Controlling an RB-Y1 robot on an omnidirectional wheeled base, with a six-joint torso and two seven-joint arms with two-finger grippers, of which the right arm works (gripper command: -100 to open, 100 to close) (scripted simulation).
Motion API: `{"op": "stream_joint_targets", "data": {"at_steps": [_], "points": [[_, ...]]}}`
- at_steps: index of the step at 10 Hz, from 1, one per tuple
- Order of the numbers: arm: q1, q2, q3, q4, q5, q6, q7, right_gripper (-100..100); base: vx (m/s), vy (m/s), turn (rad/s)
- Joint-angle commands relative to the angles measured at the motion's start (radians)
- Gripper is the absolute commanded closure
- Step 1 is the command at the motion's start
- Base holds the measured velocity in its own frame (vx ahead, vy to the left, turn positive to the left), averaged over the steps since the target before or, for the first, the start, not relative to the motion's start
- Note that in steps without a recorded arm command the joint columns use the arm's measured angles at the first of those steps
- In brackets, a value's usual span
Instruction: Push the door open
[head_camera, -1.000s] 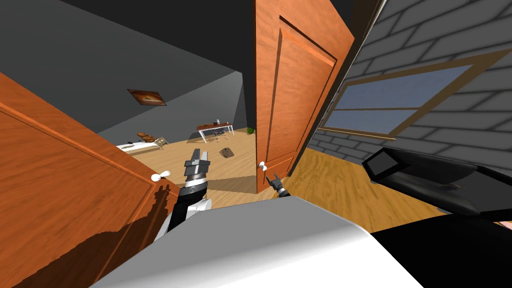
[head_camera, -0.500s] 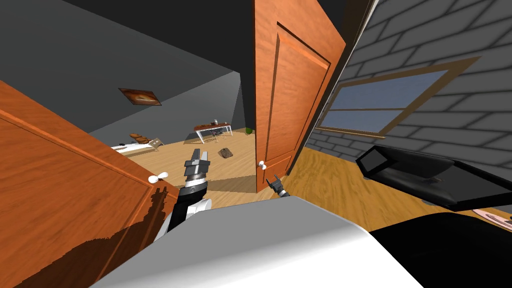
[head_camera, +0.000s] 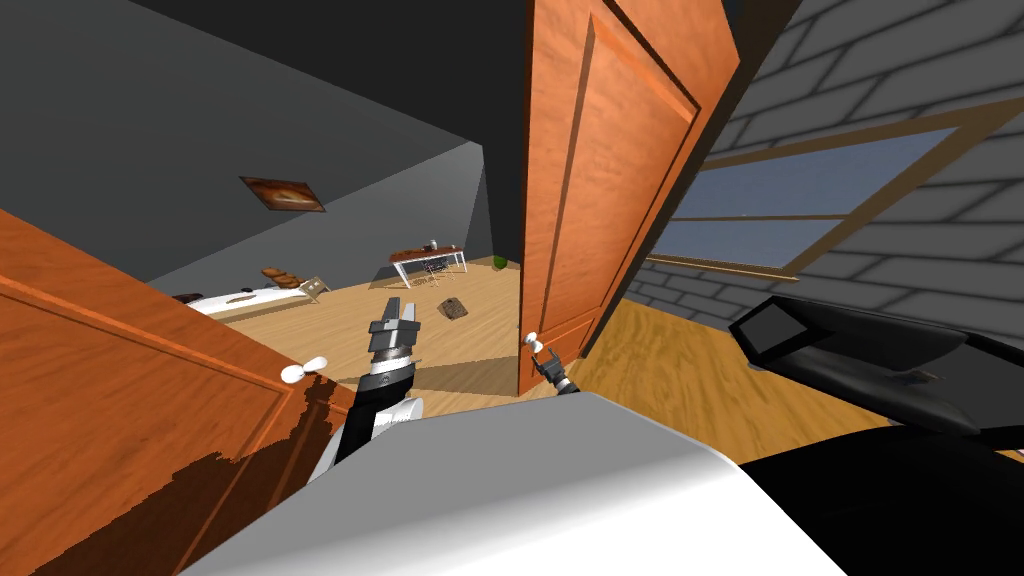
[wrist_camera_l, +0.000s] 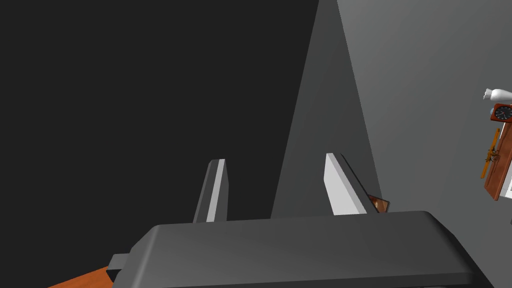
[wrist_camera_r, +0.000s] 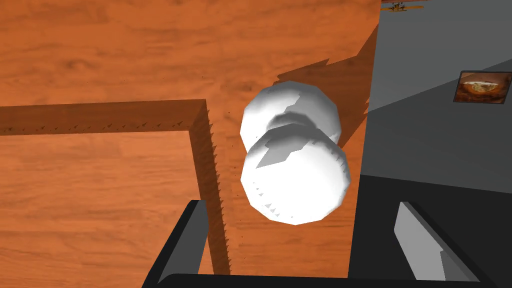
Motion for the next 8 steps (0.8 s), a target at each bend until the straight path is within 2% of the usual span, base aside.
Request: {"op": "stream_joint_targets", "data": {"at_steps": [1,3,4,8], "points": [[-0.007,0.004,-0.003,0.006,-0.001,0.003,0.004,-100,0.203,0.077,0.022],[-0.009,0.005,-0.004,0.007,-0.002,0.004,0.005,-100,0.133,0.039,0.012],[-0.009,0.005,-0.004,0.007,-0.002,0.004,0.005,100,-0.008,-0.003,-0.007],[-0.009,0.005,-0.004,0.007,-0.002,0.004,0.005,100,-0.018,-0.008,0.002]]}}
